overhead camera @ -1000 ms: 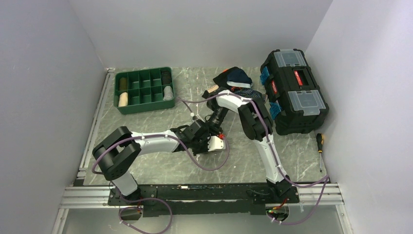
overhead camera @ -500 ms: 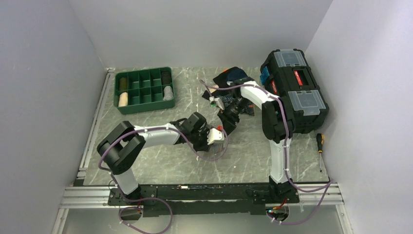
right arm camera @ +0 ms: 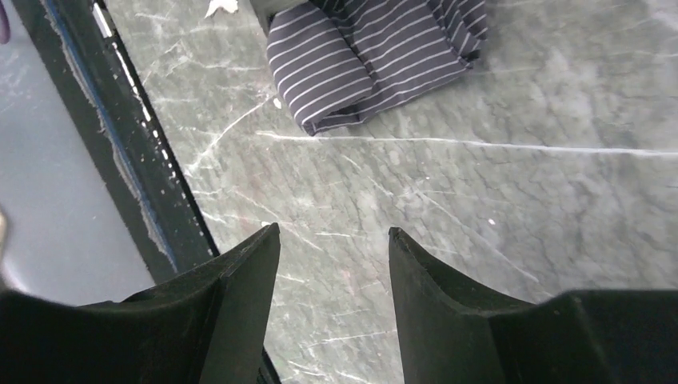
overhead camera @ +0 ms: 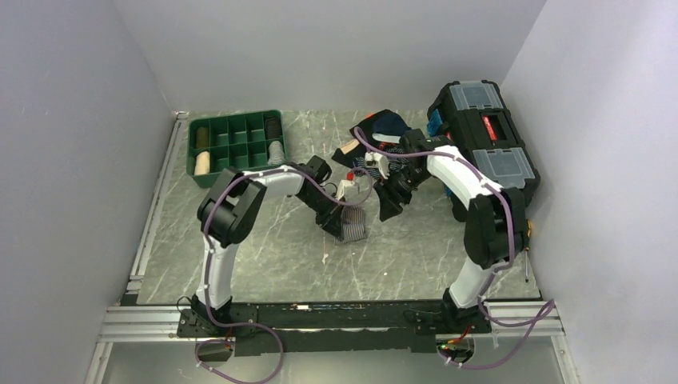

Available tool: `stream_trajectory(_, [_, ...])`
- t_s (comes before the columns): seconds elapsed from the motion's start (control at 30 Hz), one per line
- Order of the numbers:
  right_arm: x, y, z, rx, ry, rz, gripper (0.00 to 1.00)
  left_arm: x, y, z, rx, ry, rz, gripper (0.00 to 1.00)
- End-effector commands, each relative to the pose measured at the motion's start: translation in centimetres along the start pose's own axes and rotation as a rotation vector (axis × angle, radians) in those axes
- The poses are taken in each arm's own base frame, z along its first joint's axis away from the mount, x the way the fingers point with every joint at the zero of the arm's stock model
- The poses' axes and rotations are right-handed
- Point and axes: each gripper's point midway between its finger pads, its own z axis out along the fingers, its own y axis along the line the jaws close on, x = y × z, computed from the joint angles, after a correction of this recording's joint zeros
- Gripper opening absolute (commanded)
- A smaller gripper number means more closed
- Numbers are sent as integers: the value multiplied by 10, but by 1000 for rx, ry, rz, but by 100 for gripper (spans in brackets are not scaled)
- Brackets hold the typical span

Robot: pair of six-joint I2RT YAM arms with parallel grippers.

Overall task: Roll the underwear
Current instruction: Roll the underwear to the center of the board.

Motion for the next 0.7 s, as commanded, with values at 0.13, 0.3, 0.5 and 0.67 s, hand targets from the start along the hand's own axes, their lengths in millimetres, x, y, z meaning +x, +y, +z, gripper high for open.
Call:
stream_trajectory(0.13, [-30,9,-19,154,-167,-161,56,25,14,1,201,63,-360,0])
stream_trajectory(0.3, [-27,22,12,199,-91,-293,58,21,20,2,291,54,-488,0])
stream_trajectory(0.5, [-35,26,47,318,-14,-475,62,20,24,1,339,42,-577,0])
stream_trajectory(0.67, [-45,19,61,417,24,-580,66,21,24,3,354,48,-603,0])
